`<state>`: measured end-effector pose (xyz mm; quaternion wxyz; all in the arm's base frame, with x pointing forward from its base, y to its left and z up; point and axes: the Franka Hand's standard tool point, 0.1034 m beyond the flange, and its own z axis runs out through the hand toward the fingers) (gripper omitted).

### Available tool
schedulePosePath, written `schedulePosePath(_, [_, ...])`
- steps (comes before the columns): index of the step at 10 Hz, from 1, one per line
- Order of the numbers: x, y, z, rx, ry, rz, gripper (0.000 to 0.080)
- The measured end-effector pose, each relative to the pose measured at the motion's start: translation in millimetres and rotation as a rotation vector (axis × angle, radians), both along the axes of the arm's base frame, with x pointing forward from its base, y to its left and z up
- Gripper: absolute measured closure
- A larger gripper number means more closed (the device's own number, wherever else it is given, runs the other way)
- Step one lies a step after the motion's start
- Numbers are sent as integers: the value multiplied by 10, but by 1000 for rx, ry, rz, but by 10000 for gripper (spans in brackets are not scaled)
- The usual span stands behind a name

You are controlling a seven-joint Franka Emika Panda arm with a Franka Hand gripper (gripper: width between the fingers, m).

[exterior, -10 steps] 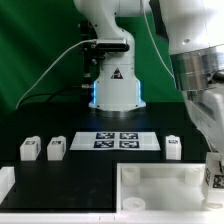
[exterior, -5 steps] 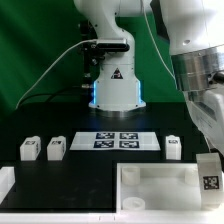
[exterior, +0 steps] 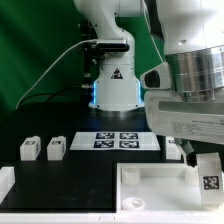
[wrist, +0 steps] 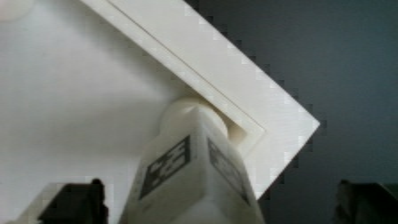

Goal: Assemble one leg

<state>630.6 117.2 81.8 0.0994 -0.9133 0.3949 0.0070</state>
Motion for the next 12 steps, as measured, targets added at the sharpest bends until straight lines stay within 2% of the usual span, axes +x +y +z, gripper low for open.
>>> schedulePosePath(1, [0, -4, 0, -12, -26, 138, 151])
schedulePosePath(3, [38, -1, 22, -78, -84, 462, 151])
schedulePosePath(4, [55, 16, 16, -91, -104, 515, 151])
schedulePosePath(5, [54, 20, 16, -83, -100, 486, 151])
schedulePosePath(7, [54, 22, 16, -79, -92, 438, 419])
schedulePosePath(8, [54, 19, 17, -74, -82, 376, 419])
schedulePosePath(9, [57, 6, 17, -66, -63, 258, 489])
schedulePosePath(10, [58, 0, 17, -62, -54, 205, 489])
schedulePosePath(12, [56, -45, 5, -14, -30, -134, 489])
